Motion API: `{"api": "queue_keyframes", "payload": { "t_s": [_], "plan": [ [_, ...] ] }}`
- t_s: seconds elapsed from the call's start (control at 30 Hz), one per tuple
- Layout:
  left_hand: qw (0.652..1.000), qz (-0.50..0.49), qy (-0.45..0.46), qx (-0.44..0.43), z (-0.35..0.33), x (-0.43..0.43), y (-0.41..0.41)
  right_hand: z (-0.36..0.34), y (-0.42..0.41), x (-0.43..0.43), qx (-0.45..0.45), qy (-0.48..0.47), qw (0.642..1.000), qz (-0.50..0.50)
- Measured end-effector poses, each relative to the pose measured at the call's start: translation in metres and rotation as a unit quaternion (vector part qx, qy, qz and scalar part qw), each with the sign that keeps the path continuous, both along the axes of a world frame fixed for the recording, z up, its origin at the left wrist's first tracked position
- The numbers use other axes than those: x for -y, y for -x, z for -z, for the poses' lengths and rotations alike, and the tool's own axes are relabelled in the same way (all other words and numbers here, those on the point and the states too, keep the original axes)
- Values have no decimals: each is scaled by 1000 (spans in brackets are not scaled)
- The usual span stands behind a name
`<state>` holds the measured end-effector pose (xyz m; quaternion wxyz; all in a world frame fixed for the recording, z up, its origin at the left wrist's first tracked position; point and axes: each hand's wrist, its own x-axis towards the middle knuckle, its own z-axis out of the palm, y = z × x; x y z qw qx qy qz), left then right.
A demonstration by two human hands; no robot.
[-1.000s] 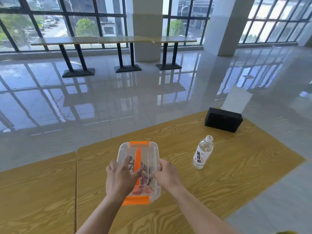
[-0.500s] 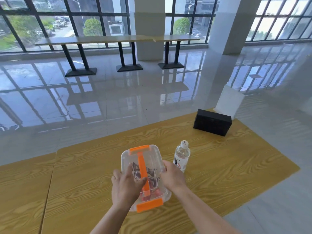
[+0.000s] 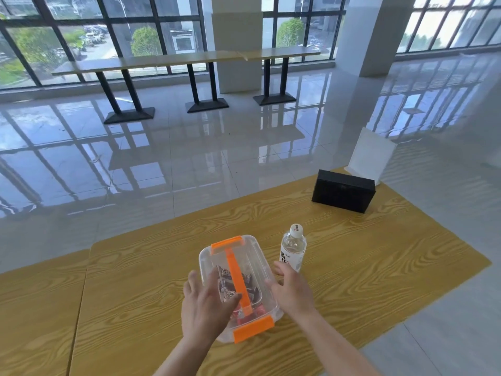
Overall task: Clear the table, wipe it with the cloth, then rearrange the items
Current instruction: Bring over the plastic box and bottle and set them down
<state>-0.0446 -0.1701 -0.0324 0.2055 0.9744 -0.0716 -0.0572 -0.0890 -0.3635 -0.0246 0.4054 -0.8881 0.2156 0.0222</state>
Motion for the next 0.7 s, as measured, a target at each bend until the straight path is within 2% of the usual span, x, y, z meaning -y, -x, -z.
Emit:
{"api": "queue_keyframes", "payload": {
  "t_s": [0.1,0.2,0.3,0.43,0.7],
  "plan": [
    [989,141,-20,50,4,-4,-19,8,18,0,-5,-6,1000,7],
    [963,251,-88,47,12,4,-34,12,28,-4,17,-1,1000,22],
    [956,262,-125,40,17,14,-36,10,31,-5,33,-11,998,51],
    [955,261,-132,39,14,31,-31,8,33,3,54,-4,995,80],
    [957,251,-137,47,15,47,-31,4,31,18,69,5,994,80]
  ]
}}
